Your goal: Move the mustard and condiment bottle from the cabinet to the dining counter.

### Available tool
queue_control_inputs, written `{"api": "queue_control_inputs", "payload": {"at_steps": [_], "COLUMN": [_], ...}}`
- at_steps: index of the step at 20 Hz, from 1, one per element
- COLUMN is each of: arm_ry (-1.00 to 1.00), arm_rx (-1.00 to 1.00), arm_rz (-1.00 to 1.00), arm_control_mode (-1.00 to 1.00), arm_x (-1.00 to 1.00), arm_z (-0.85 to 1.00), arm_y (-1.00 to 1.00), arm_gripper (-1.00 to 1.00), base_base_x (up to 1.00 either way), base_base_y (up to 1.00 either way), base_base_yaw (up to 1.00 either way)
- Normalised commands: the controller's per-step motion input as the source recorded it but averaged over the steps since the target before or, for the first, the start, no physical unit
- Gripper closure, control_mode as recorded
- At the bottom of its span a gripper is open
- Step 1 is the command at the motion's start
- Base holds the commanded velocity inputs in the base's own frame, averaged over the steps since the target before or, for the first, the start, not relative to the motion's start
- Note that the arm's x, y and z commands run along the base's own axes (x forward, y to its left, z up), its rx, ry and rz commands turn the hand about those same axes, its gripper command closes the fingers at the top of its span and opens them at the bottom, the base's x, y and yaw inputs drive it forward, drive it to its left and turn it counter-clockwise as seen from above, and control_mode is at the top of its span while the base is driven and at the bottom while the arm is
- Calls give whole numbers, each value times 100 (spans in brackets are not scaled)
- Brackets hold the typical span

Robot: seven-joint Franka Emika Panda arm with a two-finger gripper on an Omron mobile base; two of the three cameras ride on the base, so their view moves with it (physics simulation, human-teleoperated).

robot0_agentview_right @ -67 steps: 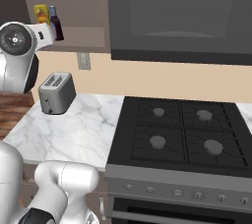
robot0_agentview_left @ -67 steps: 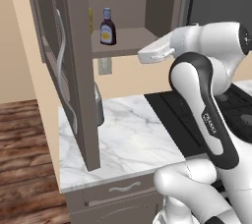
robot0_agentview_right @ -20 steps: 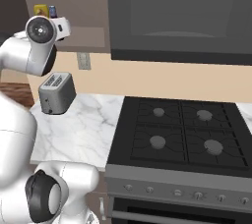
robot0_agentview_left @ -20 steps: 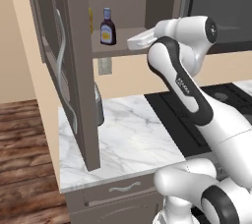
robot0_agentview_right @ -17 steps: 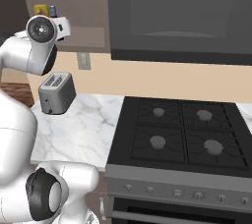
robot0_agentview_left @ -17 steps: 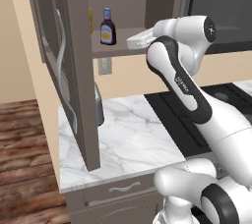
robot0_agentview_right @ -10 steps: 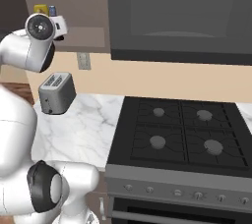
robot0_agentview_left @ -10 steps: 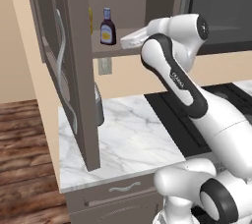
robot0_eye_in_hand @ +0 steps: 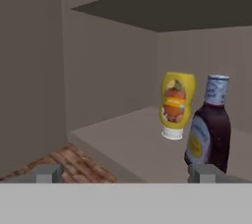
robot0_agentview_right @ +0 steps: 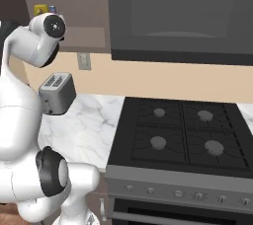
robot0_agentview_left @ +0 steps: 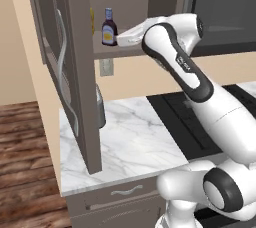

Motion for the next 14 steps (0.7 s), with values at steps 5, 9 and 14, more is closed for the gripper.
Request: {"api": "queue_control_inputs", "payload": {"at_steps": [5,9,14], "arm_ry": [-1,-1,0], "arm_rx": [4,0,0], "arm_rz": [15,5,0], "arm_control_mode": [-100,-100,-100], "arm_x": [2,3,18], "arm_z": [-7,-9,-1], "arm_y": [3,0,0], "arm_gripper": [-100,-100,-100], "base_base_x": [0,0,0], "base_base_y": [0,0,0], "base_base_yaw": [0,0,0]}}
